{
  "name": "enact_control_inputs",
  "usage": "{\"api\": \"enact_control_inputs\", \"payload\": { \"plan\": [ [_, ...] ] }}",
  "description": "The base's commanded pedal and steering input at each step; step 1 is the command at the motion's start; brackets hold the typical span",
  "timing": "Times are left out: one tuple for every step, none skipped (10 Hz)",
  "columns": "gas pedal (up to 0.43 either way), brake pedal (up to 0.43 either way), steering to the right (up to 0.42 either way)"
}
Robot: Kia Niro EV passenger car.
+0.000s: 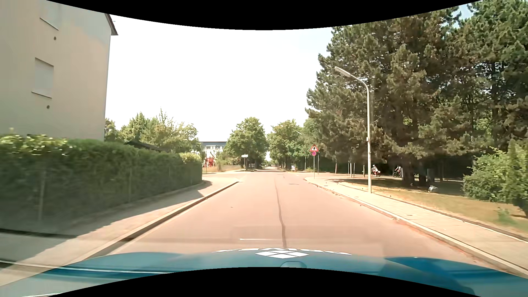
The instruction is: Follow the waypoints while adhering to traffic rules and regulations
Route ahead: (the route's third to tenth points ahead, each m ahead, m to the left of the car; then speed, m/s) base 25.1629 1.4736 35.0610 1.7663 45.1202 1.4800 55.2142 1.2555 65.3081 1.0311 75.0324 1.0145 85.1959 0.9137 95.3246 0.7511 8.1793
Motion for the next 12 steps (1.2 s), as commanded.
{"api": "enact_control_inputs", "payload": {
  "plan": [
    [0.0, 0.0, 0.022],
    [0.0, 0.0, 0.022],
    [0.0, 0.0, 0.022],
    [0.0, 0.0, 0.022],
    [0.0, 0.0, 0.022],
    [0.0, 0.0, 0.022],
    [0.0, 0.0, 0.022],
    [0.0, 0.0, 0.022],
    [0.0, 0.104, 0.022],
    [0.0, 0.159, 0.022],
    [0.0, 0.195, 0.021],
    [0.0, 0.22, 0.016]
  ]
}}
